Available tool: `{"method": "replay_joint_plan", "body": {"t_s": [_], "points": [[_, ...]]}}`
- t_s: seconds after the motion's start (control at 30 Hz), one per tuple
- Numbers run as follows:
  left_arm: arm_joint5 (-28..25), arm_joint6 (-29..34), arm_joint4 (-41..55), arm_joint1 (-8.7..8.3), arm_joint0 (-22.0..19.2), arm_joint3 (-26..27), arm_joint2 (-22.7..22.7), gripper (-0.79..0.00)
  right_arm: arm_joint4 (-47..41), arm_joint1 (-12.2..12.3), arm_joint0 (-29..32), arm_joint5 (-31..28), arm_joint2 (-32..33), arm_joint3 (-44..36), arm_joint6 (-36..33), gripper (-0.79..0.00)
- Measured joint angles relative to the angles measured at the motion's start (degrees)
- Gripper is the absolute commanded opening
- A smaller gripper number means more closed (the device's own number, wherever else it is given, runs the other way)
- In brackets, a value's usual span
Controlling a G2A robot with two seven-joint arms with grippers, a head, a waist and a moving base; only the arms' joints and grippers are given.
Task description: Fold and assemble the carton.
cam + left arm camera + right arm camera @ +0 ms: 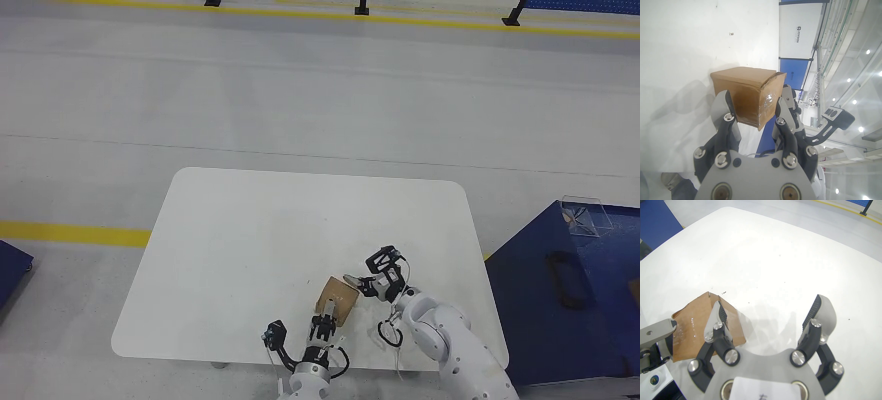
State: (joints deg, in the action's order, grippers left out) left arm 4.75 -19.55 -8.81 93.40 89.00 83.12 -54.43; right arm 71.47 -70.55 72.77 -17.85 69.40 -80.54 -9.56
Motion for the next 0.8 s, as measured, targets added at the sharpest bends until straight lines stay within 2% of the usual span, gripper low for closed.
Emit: {"method": "replay_joint_plan", "body": {"t_s": [0.23, 0.37, 0.53, 0.63, 0.8], "points": [[1.8, 0.2, -0.1, 0.2, -0.7, -0.6, 0.3, -0.379, 0.4, 0.0, -0.3, -0.3, -0.4, 0.1, -1.0, 0.0], [2.6, 0.1, 0.2, 0.39, -1.4, -1.2, 0.4, -0.376, -0.7, 0.0, 0.0, -0.1, 0.3, -0.3, 0.5, 0.0], [3.0, -0.1, 0.5, 0.57, -1.8, -1.7, 0.5, -0.366, -0.8, 0.3, 1.5, -2.5, 0.9, -2.2, 2.6, 0.0], [2.9, -0.2, 0.5, 0.61, -1.8, -1.8, 0.5, -0.357, 0.5, 0.3, 1.6, -3.3, 0.2, -2.2, 1.7, 0.0], [2.5, -0.2, 0.4, 0.58, -1.5, -1.6, 0.1, -0.366, 0.4, -0.2, -0.3, -1.0, -1.7, 0.5, -1.4, 0.0]]}}
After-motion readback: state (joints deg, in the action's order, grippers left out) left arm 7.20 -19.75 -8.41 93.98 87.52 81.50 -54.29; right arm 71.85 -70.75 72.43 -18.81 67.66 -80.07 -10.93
